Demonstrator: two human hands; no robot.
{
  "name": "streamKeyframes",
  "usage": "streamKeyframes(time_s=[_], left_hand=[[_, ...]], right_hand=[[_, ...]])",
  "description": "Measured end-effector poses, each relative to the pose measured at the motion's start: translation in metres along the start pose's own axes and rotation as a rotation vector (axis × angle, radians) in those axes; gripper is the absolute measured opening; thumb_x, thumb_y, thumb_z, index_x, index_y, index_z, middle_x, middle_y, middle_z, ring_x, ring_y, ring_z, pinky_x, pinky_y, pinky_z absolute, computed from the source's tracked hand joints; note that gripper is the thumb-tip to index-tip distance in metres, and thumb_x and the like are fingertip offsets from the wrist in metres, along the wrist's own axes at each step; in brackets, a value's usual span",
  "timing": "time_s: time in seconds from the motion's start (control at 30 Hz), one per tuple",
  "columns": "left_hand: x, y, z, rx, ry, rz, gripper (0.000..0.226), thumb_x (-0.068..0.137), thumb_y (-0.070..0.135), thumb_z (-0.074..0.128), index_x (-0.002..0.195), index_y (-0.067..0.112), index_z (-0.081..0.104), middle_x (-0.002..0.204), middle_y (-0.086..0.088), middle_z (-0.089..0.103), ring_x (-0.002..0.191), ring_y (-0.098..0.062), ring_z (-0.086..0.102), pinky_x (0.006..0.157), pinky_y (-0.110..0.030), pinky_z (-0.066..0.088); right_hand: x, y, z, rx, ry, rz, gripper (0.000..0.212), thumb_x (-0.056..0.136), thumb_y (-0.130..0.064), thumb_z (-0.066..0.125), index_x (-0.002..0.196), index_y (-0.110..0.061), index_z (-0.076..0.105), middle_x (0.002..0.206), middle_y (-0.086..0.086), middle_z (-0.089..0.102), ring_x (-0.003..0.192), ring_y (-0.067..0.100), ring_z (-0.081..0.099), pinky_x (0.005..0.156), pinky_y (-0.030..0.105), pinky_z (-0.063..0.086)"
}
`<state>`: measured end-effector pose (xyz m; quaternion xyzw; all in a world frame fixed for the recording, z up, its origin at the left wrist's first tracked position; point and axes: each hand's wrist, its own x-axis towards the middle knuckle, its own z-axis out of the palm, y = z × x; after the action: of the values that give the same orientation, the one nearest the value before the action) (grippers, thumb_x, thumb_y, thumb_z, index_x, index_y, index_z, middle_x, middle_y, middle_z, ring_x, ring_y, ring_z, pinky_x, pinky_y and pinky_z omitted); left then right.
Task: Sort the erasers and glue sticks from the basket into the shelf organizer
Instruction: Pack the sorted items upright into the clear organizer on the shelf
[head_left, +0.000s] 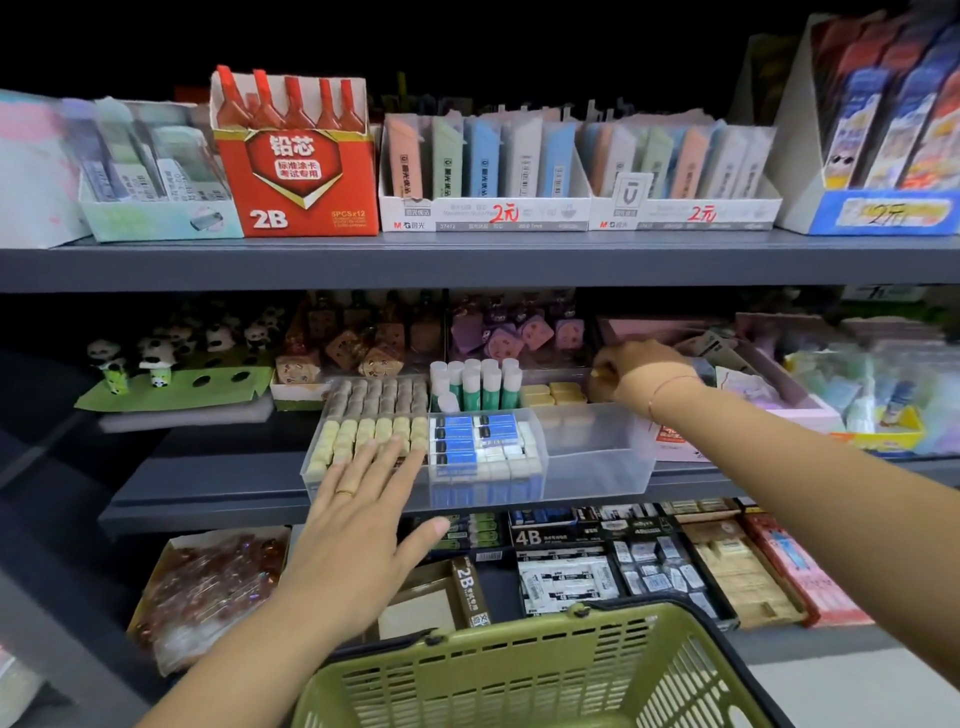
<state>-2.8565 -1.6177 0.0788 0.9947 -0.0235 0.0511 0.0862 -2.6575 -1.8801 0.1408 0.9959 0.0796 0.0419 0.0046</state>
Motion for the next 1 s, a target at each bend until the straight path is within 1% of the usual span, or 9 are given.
streamKeyframes(time_s=[0.23, 0.53, 0.6, 0.7, 0.8, 0.83, 0.87, 0.93, 1.0], left_hand=[[0.002, -0.006, 0.005, 0.029, 0.012, 0.032, 0.092, 0.053, 0.081, -0.036, 0.136, 0.042, -0.033, 0.151, 0.017, -0.030, 0.140, -0.003, -0.030, 0.111, -0.026, -0.025], [0.000, -0.006, 0.007, 0.045, 0.047, 0.040, 0.092, 0.056, 0.080, -0.035, 0.138, 0.039, -0.032, 0.152, 0.015, -0.029, 0.140, -0.004, -0.032, 0.111, -0.027, -0.025], [-0.003, -0.004, 0.007, 0.026, 0.066, 0.037, 0.089, 0.061, 0.080, -0.029, 0.140, 0.039, -0.030, 0.153, 0.015, -0.029, 0.138, -0.003, -0.034, 0.111, -0.026, -0.025], [-0.015, 0.001, 0.012, -0.055, 0.164, 0.085, 0.078, 0.083, 0.073, -0.004, 0.151, 0.034, -0.006, 0.159, 0.012, -0.011, 0.143, -0.003, -0.023, 0.116, -0.027, -0.017], [-0.037, 0.003, 0.031, -0.095, 0.204, 0.140, 0.067, 0.096, 0.061, 0.014, 0.153, 0.026, 0.020, 0.160, 0.006, 0.012, 0.148, -0.009, 0.001, 0.119, -0.030, -0.004], [-0.046, 0.002, 0.041, -0.110, 0.179, 0.142, 0.067, 0.096, 0.061, 0.015, 0.153, 0.025, 0.022, 0.160, 0.006, 0.014, 0.148, -0.009, 0.002, 0.119, -0.030, -0.004], [-0.057, 0.001, 0.052, -0.117, 0.133, 0.133, 0.070, 0.094, 0.062, 0.012, 0.153, 0.026, 0.020, 0.160, 0.007, 0.013, 0.148, -0.008, 0.001, 0.118, -0.029, -0.004], [-0.079, -0.008, 0.075, -0.079, 0.028, 0.080, 0.077, 0.088, 0.068, 0.005, 0.154, 0.028, 0.013, 0.161, 0.007, 0.007, 0.147, -0.008, -0.004, 0.117, -0.030, -0.008], [-0.098, -0.022, 0.096, -0.045, -0.071, -0.049, 0.079, 0.088, 0.070, 0.005, 0.154, 0.028, 0.006, 0.162, 0.006, -0.001, 0.148, -0.011, -0.007, 0.116, -0.033, -0.008]], right_hand=[[0.008, -0.001, 0.007, -0.045, -0.119, -0.003, 0.034, 0.090, -0.046, 0.057, 0.108, -0.020, 0.070, 0.113, 0.007, 0.067, 0.100, 0.029, 0.061, 0.090, 0.031, 0.050], [-0.004, 0.006, 0.003, -0.067, -0.091, -0.063, 0.040, 0.097, -0.044, 0.044, 0.111, -0.016, 0.068, 0.122, 0.012, 0.060, 0.111, 0.031, 0.054, 0.095, 0.032, 0.045], [-0.010, 0.007, 0.000, -0.055, -0.054, -0.066, 0.040, 0.097, -0.044, 0.043, 0.109, -0.015, 0.068, 0.120, 0.013, 0.060, 0.109, 0.032, 0.055, 0.094, 0.033, 0.045], [-0.029, 0.002, -0.008, 0.012, 0.129, -0.116, 0.035, 0.097, -0.039, 0.046, 0.105, -0.015, 0.069, 0.111, 0.016, 0.063, 0.103, 0.035, 0.056, 0.090, 0.034, 0.041], [-0.080, -0.018, -0.001, 0.413, 0.366, -0.289, 0.026, 0.094, -0.030, 0.054, 0.088, -0.010, 0.070, 0.088, 0.009, 0.063, 0.087, 0.027, 0.057, 0.078, 0.035, 0.043], [-0.103, -0.029, 0.010, 0.548, 0.344, -0.351, 0.025, 0.093, -0.028, 0.057, 0.083, -0.010, 0.070, 0.083, 0.005, 0.062, 0.081, 0.022, 0.057, 0.075, 0.034, 0.044], [-0.127, -0.039, 0.026, 0.649, 0.232, -0.400, 0.023, 0.092, -0.027, 0.059, 0.081, -0.010, 0.069, 0.082, 0.002, 0.064, 0.079, 0.018, 0.058, 0.075, 0.032, 0.045], [-0.170, -0.056, 0.076, 0.751, -0.176, -0.468, 0.017, 0.089, -0.029, 0.063, 0.085, -0.014, 0.071, 0.088, -0.003, 0.068, 0.082, 0.010, 0.061, 0.077, 0.023, 0.047], [-0.208, -0.064, 0.141, 0.662, -0.639, -0.496, 0.026, 0.089, -0.036, 0.063, 0.105, -0.017, 0.068, 0.107, -0.002, 0.067, 0.094, 0.006, 0.059, 0.085, 0.019, 0.045]])
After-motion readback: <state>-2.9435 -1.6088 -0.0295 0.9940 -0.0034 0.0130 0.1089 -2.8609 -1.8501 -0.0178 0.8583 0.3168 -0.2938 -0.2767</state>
